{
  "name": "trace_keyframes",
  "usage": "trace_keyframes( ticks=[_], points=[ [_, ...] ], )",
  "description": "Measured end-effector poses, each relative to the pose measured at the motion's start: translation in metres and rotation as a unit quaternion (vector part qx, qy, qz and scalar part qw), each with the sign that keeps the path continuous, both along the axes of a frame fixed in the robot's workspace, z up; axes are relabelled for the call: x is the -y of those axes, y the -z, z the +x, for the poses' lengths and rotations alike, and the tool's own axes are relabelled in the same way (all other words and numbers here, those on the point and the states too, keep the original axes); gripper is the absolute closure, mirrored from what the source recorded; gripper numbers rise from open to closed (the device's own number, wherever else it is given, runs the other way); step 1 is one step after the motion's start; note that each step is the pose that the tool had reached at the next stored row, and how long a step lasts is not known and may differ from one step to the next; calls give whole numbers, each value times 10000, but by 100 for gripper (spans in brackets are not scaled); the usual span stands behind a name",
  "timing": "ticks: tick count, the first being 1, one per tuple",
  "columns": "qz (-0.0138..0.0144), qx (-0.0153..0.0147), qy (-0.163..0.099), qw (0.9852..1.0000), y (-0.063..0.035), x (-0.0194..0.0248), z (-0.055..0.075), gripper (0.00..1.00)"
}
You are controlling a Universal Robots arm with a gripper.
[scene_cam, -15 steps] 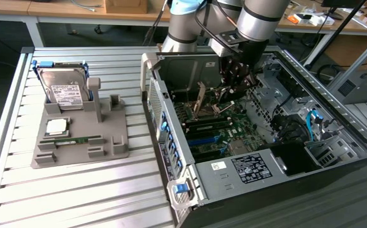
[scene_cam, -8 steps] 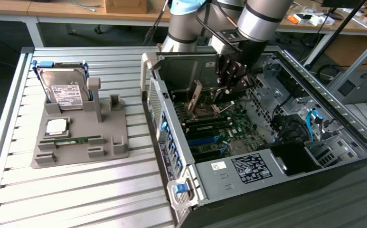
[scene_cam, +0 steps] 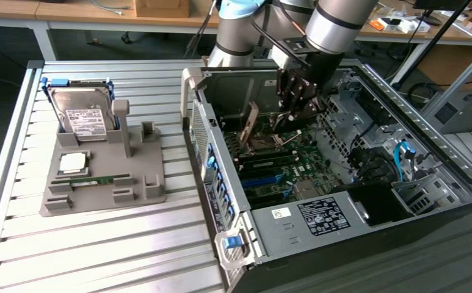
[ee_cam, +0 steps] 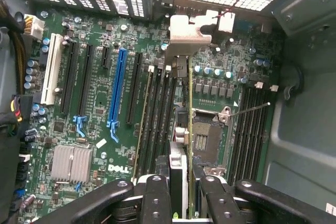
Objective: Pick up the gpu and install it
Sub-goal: 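Insert the gpu into the slot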
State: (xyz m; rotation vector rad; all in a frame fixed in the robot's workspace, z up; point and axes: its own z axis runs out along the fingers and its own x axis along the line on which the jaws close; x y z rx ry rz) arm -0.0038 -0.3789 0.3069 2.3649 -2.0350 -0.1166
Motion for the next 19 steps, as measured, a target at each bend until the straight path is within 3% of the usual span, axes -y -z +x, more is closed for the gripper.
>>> trace_keyframes(
  ticks=[4, 10, 19],
  points=[
    [-1, 0, 200, 9998, 5, -1, 0, 73],
    [1, 0, 202, 9998, 6, 3, -1, 73],
    [0, 0, 202, 9998, 7, 45, 0, 73]
  ],
)
